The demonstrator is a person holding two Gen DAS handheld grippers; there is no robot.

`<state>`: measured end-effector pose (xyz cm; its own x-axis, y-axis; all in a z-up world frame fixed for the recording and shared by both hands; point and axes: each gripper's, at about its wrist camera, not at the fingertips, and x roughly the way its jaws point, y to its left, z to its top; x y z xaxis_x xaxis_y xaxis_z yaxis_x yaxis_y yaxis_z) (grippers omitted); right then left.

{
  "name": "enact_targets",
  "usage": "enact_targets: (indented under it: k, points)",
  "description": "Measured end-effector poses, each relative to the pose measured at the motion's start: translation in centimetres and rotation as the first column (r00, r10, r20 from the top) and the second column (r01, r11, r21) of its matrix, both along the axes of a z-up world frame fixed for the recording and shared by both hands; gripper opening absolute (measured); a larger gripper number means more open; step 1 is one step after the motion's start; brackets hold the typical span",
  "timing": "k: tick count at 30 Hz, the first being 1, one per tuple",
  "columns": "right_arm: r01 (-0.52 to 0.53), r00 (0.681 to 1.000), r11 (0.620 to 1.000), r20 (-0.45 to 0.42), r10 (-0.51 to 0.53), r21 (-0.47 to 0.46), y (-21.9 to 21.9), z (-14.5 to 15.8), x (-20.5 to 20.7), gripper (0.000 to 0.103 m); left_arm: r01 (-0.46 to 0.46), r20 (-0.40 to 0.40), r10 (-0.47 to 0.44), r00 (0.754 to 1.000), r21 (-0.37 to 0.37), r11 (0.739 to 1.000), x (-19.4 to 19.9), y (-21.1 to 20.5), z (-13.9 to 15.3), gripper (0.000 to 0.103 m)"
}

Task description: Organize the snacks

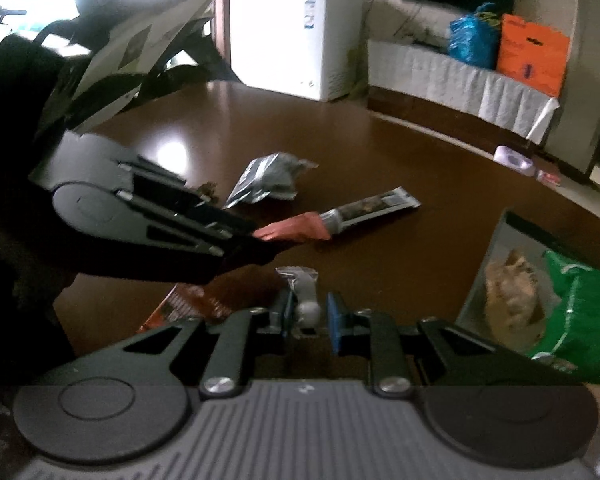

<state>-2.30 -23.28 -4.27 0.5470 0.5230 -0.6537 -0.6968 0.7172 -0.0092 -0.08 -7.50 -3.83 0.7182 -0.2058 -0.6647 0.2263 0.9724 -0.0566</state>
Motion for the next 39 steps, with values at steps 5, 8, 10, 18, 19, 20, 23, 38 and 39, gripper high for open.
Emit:
enact_targets:
  k: [5, 8, 10, 18, 19, 20, 23, 38, 39]
  points:
    - [0.041, 0.999, 0.999, 0.014, -0.041, 0.030, -1.3, 0.8, 0.3, 0.019, -0.002, 0.026, 0.002, 1.000, 0.000, 1.000, 0.0, -0.5, 0.5, 0.022]
    - [0.060, 0.998, 0.997, 0.018, -0.061, 0.039, -1.8, 1.1, 0.4, 0.019, -0.016, 0.049, 0.016, 0.999, 0.002, 1.000, 0.1, -0.7, 0.8, 0.022]
    - [0.065, 0.998, 0.997, 0.018, -0.066, 0.041, -2.0, 1.2, 0.4, 0.019, -0.023, 0.065, 0.023, 0.998, 0.001, 1.000, 0.2, -0.8, 1.0, 0.022]
    - [0.077, 0.996, 0.996, 0.032, -0.079, 0.049, -2.6, 1.8, 0.0, 0.019, -0.018, 0.094, 0.019, 0.995, -0.006, 1.000, 0.2, -1.2, 1.6, 0.022]
    - [0.079, 0.996, 0.995, 0.034, -0.081, 0.052, -2.7, 1.8, 0.0, 0.019, -0.018, 0.097, 0.019, 0.995, -0.007, 1.000, 0.1, -1.3, 1.7, 0.022]
    - [0.083, 0.996, 0.995, 0.037, -0.085, 0.055, -2.9, 2.0, -0.1, 0.019, -0.016, 0.099, 0.017, 0.995, -0.011, 1.000, 0.1, -1.4, 1.7, 0.022]
    - [0.097, 0.994, 0.993, 0.046, -0.100, 0.063, -3.3, 2.3, -0.3, 0.019, -0.009, 0.111, 0.011, 0.994, -0.023, 1.000, 0.1, -1.8, 2.1, 0.022]
    - [0.170, 0.982, 0.982, 0.065, -0.176, 0.088, -5.8, 3.3, -0.2, 0.019, 0.036, 0.136, -0.029, 0.990, -0.054, 0.998, 0.6, -4.8, 2.7, 0.022]
    - [0.173, 0.982, 0.981, 0.065, -0.179, 0.088, -6.0, 3.3, -0.2, 0.019, 0.038, 0.135, -0.030, 0.990, -0.055, 0.998, 0.7, -4.9, 2.7, 0.022]
